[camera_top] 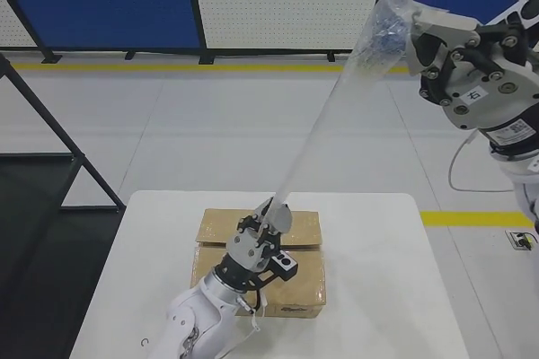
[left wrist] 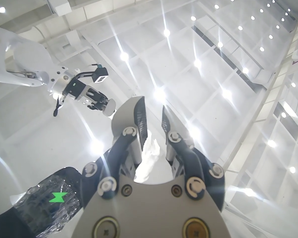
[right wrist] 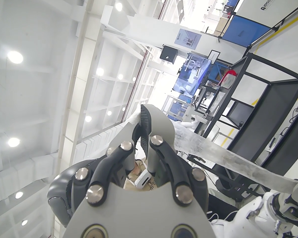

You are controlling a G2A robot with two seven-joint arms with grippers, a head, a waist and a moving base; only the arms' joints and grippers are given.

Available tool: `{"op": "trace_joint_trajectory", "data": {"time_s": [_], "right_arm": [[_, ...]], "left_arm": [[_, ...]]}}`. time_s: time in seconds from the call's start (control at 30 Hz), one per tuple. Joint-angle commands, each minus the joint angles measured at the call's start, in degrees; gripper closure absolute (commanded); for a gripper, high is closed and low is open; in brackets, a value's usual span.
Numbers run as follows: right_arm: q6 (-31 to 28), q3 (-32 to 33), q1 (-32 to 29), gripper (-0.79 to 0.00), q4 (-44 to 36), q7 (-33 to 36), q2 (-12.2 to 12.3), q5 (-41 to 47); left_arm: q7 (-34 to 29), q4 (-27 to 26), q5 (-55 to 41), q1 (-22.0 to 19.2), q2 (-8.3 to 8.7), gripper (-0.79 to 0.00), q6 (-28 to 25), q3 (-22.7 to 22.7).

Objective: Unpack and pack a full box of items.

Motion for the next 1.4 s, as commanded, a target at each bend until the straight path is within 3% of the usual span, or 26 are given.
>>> {"op": "trace_joint_trajectory", "data": {"time_s": [0.0,0.17,0.27,0.47,0.57,0.63,1.03,1.23,1.27,1.33,1.37], "right_arm": [[-0.01,0.07,-0.1,0.0,-0.06,0.03,0.01,0.09],[0.09,0.35,-0.45,0.0,-0.38,0.13,0.08,0.25],[0.07,0.57,-0.69,0.0,-0.61,-0.11,0.12,0.19],[0.17,1.07,-1.05,0.0,-0.9,-1.33,0.22,-0.39],[0.4,1.05,-1.08,0.0,-0.83,-2.01,0.25,-0.84],[0.35,0.98,-1.07,0.0,-0.68,-2.81,0.25,-1.37],[2.28,0.0,-0.45,0.0,2.57,-6.16,0.16,-2.21],[4.38,-0.62,-0.27,0.0,5.37,-6.13,0.19,-2.49],[4.7,-0.57,-0.4,-0.031,6.16,-6.23,0.23,-2.63],[5.97,-0.55,-0.58,-0.323,7.39,-6.13,0.31,-2.69],[6.82,-0.5,-0.59,-0.751,8.08,-5.92,0.37,-2.65]], "left_arm": [[0.11,-0.33,-0.12,0.16,-0.01,-0.391,-0.1,-0.05],[0.39,-0.77,-0.19,0.38,-0.04,-0.317,-0.09,-0.12],[0.61,-0.82,-0.26,0.37,-0.06,-0.206,-0.03,-0.08],[0.24,-0.91,0.21,0.62,-0.08,-0.246,0.21,-0.03],[-0.24,-1.08,0.81,0.93,-0.07,-0.163,0.04,-0.12],[-0.49,-1.28,1.21,1.22,-0.06,0.0,-0.22,-0.3],[-0.49,-2.64,0.57,3.3,0.03,0.0,-0.88,-1.34],[7.99,-5.07,-8.43,4.6,0.01,0.0,-2.85,-2.83],[10.09,-5.84,-9.71,4.8,0.05,0.0,-3.63,-3.33],[13.86,-7.13,-12.4,5.53,0.16,0.0,-5.14,-4.4],[15.6,-8.21,-14.05,5.82,0.2,0.0,-5.76,-4.94]]}}
